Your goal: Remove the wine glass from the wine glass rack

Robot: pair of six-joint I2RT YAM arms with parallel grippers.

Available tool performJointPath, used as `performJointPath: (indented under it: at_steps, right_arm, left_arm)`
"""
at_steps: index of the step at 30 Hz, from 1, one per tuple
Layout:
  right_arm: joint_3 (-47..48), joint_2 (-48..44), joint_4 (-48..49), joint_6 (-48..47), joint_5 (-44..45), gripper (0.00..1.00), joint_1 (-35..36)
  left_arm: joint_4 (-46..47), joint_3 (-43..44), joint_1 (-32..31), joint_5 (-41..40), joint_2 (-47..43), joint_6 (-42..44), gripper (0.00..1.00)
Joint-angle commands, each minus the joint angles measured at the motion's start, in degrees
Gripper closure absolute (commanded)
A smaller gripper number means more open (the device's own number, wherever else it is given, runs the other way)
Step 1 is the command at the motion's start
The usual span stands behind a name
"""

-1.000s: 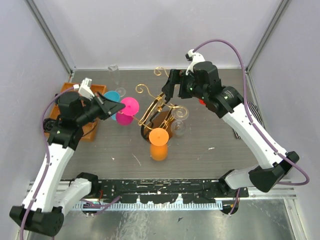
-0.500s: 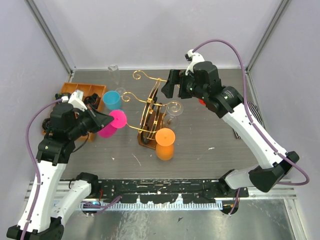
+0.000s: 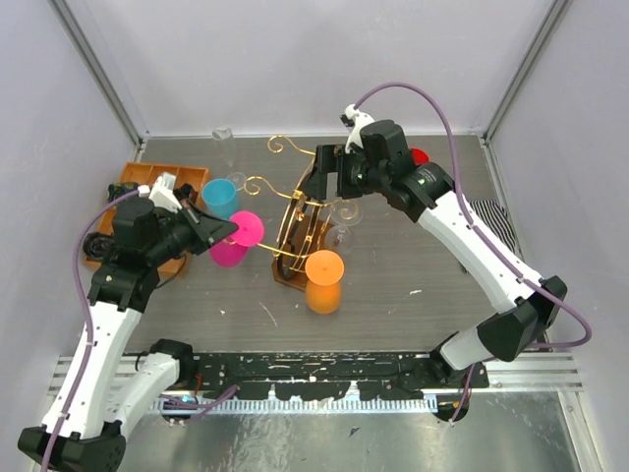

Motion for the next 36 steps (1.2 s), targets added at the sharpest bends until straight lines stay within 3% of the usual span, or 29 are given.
performJointPath:
  at_steps: [1,8,16,22,26,33,35,36]
  right_arm:
    - [1.8,-1.3,1.7,-0.9,0.1,0.00,0.1]
    - [2.3,-0.7,1.8,-1.2,-0.9,0.00,0.1]
    - [8.6,3.0,-0.1,-3.5,-5.7,0.00,1.6]
    - [13.5,6.1,-2.8,-4.5,-7.5,0.07,6.5]
    - [11.4,5.1,-1.3,-2.7,-12.4,0.18,8.0]
    - [5.5,2.8,1.6,2.1,-21.1,0.12,8.3]
    - [4.5,3.4,2.1,3.2,-23.7,0.01,8.5]
    - [3.9,3.9,2.3,3.7,-24.2,0.00,8.6]
  left_arm:
    - [5.9,-0.4,0.1,5.0,0.0,-3.3,1.00]
    - [1.4,-1.3,0.1,6.1,-6.7,-5.9,1.00]
    - [-11.3,-1.2,0.1,3.1,-14.5,-5.8,1.00]
    - [-23.2,1.6,0.1,-2.2,-16.5,-2.0,1.00]
    - [-29.2,4.4,0.1,-7.5,-15.3,2.0,1.00]
    - [-37.0,13.1,0.2,-16.7,-8.2,11.3,1.00]
    - [-37.6,14.5,0.1,-18.7,-6.5,12.8,1.00]
    - [-37.6,14.8,0.1,-19.3,-5.9,13.2,1.00]
